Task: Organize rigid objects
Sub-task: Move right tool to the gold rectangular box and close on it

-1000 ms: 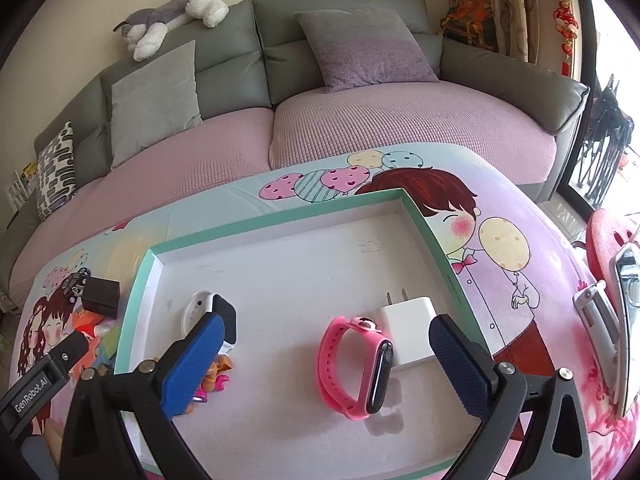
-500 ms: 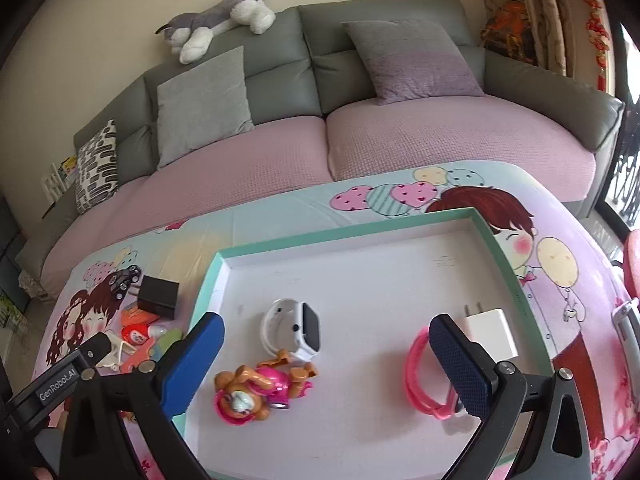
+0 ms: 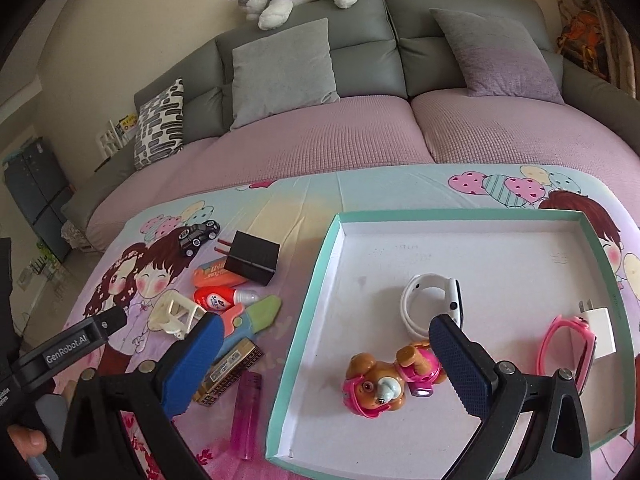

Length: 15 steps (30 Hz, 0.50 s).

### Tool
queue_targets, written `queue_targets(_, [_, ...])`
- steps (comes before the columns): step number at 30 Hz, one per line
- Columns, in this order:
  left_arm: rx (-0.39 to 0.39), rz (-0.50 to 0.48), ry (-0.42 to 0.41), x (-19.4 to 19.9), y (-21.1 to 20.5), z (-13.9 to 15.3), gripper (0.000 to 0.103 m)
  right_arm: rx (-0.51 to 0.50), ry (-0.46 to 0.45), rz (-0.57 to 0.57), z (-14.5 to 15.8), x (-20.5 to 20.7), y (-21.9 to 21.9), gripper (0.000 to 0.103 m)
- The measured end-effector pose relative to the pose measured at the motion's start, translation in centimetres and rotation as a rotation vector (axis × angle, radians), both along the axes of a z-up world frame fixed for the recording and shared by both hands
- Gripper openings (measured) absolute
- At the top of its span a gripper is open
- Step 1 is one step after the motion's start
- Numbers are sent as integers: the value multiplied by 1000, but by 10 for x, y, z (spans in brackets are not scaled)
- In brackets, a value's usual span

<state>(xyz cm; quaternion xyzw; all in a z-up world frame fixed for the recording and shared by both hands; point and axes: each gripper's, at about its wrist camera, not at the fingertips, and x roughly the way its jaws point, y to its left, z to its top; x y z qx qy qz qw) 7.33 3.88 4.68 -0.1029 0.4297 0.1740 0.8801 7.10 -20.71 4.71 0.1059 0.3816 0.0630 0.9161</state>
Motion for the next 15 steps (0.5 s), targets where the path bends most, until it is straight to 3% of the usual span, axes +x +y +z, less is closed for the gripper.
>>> queue_targets(7, [-73, -1, 18, -3, 27, -9, 103, -30, 32, 81, -7, -1, 32, 103])
queue_targets(15, [-173, 65, 45, -8, 65, -30, 103, -109, 42, 234, -17, -4, 81, 103])
